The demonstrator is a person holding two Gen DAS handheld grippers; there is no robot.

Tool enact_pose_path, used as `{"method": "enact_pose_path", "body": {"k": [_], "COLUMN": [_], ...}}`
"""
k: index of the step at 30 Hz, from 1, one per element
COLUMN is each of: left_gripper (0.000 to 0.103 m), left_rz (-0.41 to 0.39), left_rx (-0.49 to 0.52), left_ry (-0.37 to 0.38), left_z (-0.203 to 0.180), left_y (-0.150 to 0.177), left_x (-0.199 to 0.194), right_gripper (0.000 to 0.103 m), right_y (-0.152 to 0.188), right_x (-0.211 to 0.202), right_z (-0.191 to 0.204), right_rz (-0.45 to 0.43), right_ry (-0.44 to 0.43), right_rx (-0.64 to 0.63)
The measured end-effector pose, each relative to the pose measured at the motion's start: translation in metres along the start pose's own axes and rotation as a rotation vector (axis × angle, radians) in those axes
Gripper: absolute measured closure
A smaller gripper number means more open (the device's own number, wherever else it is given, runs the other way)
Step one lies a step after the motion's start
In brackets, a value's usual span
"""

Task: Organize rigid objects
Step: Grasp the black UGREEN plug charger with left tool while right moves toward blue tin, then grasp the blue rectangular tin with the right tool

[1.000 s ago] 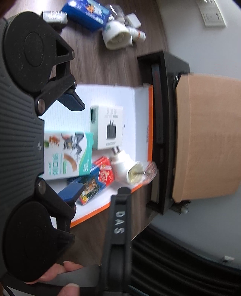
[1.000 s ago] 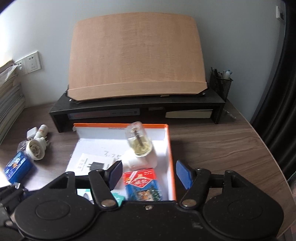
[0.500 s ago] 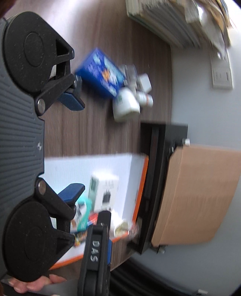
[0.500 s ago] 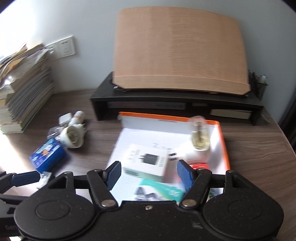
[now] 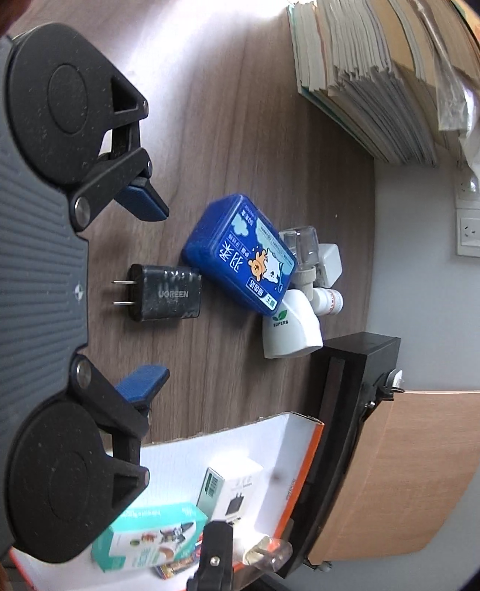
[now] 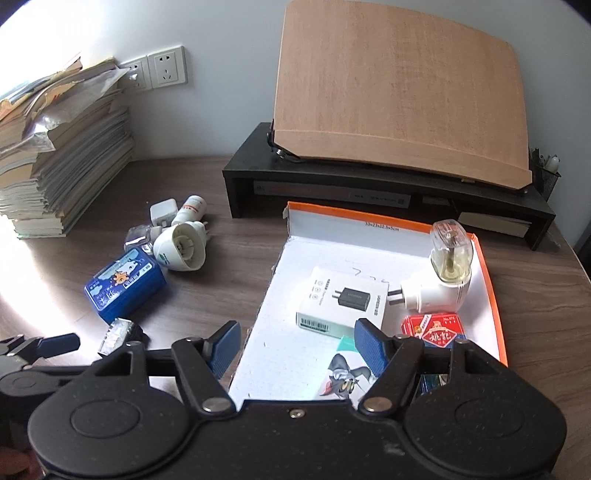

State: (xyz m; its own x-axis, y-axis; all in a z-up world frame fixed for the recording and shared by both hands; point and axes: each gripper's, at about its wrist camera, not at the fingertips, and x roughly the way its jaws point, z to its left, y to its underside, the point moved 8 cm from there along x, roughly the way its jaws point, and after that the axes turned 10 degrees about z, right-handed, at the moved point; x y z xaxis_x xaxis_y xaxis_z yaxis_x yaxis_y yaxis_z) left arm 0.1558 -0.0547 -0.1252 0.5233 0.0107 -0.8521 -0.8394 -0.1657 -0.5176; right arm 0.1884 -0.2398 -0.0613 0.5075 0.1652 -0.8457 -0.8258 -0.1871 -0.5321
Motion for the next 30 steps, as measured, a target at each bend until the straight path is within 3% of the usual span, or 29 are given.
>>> {"method": "enact_pose_path", "body": {"k": [7,12,18,24,27,30], "left_gripper": [0.067,0.067,0.067,0.067,0.067,0.067], "left_rz": [-0.002,0.002,-0.022,-0.058,-0.072,-0.083], "left_rx": [0.051,0.033,-0.003,-0.081,-0.112,-0.137], "left_ry": [-0.004,0.039,0.062,0.029,0.003,-0.015], "left_z": [-0.001,0.008,0.029,0.069,0.088,0.103], "left_y": [-0.002,0.001,0.006,0.011,0.012,0.014], "left_x": [0.016,0.01,-0.016,-0.04,-0.048,-0.056], "right_gripper": [0.022,0.022,0.018,0.013,0.013,0.013], "right_y": [0.003,0.0,-0.008,-0.028,-0.041,-0.05], "right_x": [0.005,0.01,0.023,0.047,0.065,0.085], "right_z": [0.003,0.021,0.067,0.123,0.145,0.161], "right_rz": [0.023,0.044,0.092,0.182,0.223,0.272], "right_ry": [0.01,-0.039,-0.164,-0.32,-0.327,-0.275], "right_rx": [0.007,0.005,0.008,0.14,0.228,0.289]}}
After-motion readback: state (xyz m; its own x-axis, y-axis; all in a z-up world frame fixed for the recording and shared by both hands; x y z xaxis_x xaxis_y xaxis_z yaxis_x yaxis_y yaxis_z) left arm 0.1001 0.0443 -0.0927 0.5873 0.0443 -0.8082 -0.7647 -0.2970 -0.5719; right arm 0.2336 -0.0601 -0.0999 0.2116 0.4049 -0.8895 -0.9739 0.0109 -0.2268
